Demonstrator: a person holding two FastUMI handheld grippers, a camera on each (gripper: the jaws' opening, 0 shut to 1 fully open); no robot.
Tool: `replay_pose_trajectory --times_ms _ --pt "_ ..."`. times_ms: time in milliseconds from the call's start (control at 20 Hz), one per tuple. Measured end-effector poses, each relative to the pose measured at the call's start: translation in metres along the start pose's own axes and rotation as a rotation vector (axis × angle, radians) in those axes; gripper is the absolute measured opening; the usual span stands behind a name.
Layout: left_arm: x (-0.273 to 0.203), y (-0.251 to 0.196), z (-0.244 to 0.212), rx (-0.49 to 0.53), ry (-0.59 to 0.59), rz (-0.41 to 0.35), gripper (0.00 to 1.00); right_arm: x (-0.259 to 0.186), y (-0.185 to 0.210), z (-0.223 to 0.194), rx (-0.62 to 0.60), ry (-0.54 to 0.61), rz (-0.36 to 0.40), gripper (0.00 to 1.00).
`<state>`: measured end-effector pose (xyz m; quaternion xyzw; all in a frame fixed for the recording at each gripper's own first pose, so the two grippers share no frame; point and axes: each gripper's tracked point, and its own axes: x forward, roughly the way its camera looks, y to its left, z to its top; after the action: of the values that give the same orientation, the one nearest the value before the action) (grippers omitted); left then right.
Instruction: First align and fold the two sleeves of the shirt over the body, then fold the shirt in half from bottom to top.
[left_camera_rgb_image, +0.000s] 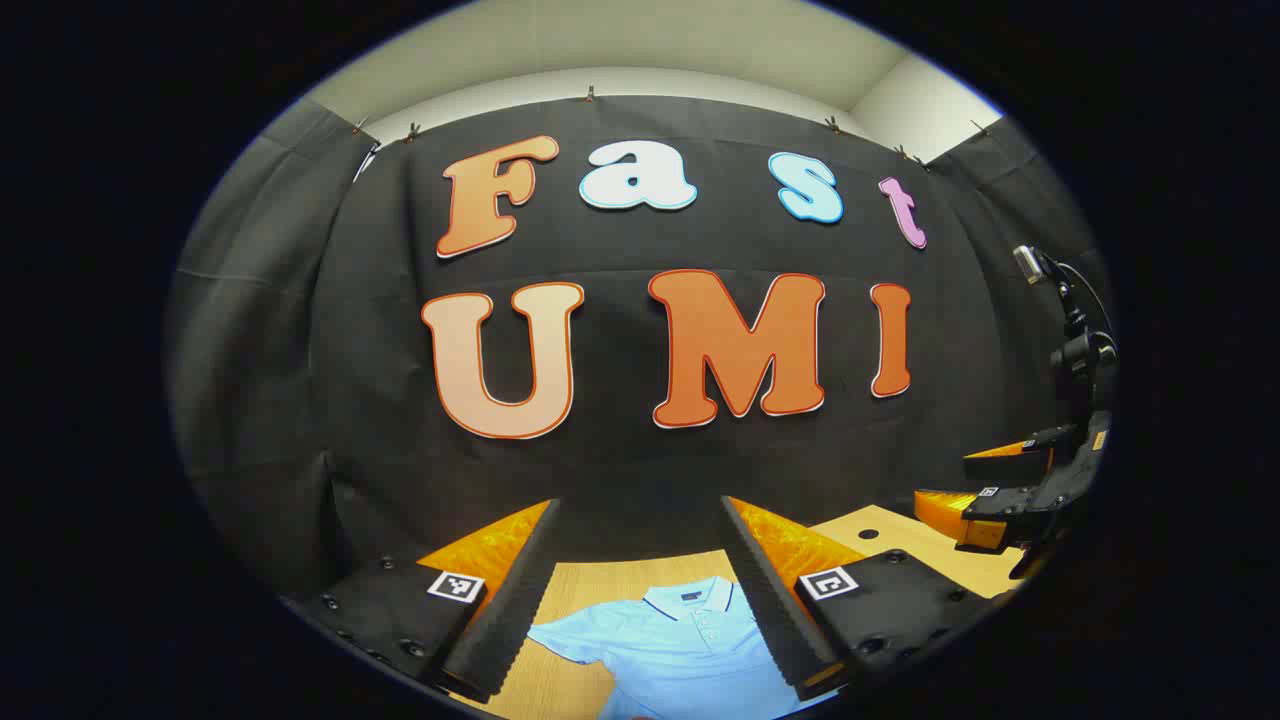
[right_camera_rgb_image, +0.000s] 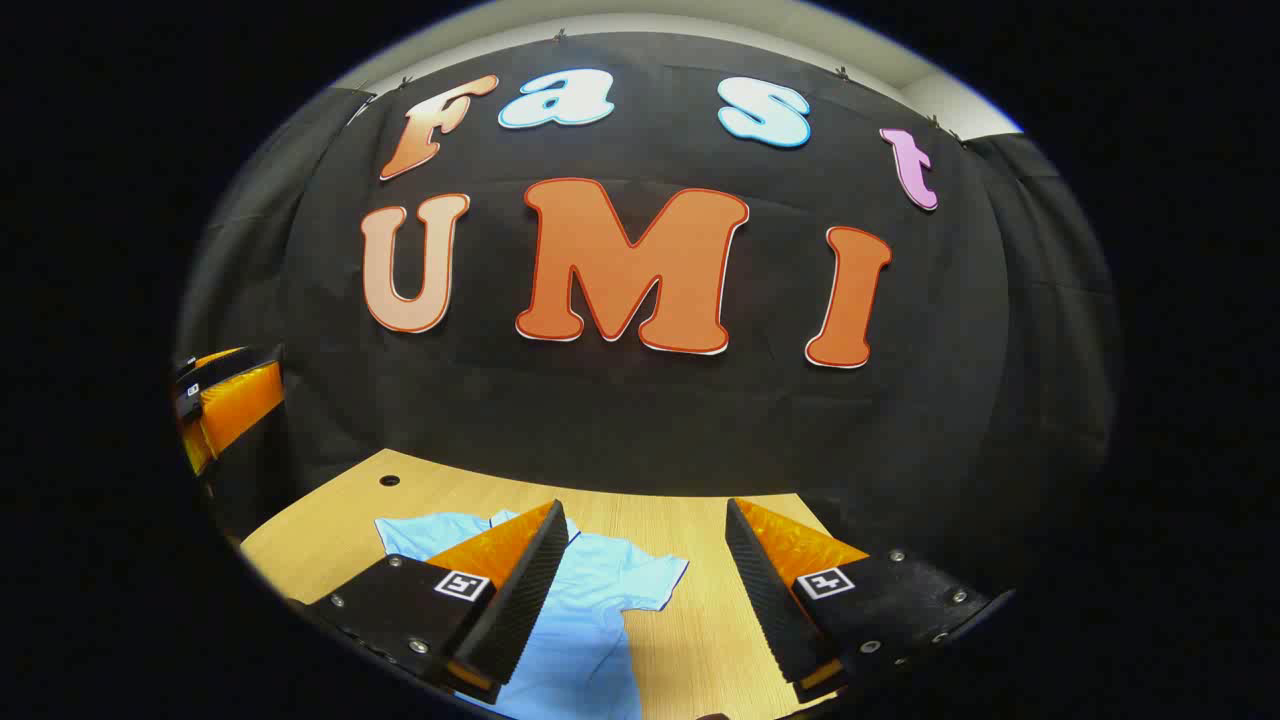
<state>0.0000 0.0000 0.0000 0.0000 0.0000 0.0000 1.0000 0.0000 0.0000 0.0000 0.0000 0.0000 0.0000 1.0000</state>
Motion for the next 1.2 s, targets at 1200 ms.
replay_pose_trajectory --times_ms 1200 --pt "-0.008 -0.007 0.004 0.013 -0.007 -0.017 0.99 0.001 -0.012 -0.016 -0.006 0.073 -0.025 0.96"
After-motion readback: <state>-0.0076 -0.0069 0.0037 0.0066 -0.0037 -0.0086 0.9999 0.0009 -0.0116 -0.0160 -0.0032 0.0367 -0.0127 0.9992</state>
